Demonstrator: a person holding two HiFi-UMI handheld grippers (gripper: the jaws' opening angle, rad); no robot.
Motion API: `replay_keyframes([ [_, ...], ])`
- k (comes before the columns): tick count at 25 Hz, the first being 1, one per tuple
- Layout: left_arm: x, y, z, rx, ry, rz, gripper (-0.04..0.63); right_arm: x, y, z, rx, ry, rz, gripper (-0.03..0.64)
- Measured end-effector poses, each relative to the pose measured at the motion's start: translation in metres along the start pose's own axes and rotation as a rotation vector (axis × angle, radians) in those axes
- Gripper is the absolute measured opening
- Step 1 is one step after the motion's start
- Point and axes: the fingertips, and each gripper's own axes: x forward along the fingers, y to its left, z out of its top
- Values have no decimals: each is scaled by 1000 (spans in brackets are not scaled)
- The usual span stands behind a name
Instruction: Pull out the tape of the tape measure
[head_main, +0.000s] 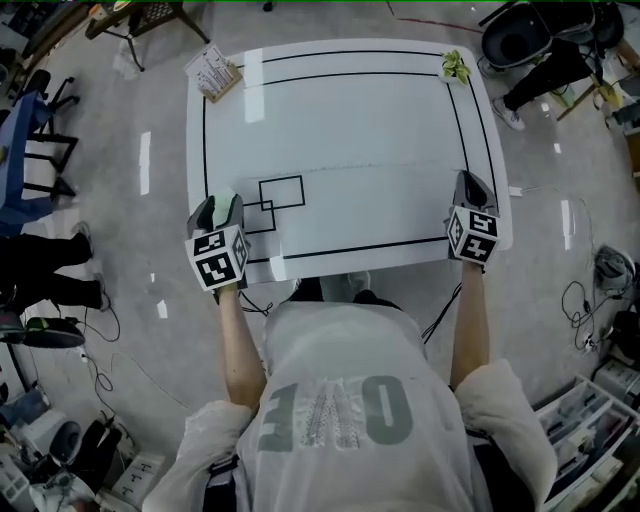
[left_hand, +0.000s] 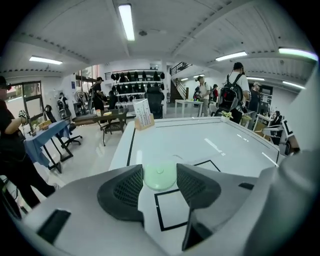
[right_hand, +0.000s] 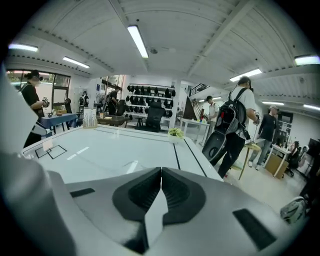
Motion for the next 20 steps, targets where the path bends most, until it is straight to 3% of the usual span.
replay_keyframes([
  [6, 13, -13, -37, -15, 86, -5, 230, 2, 5, -42, 52, 92, 10, 32],
  [20, 13, -10, -68, -51, 118, 70, 232, 2, 13, -70, 63, 161, 34, 34],
])
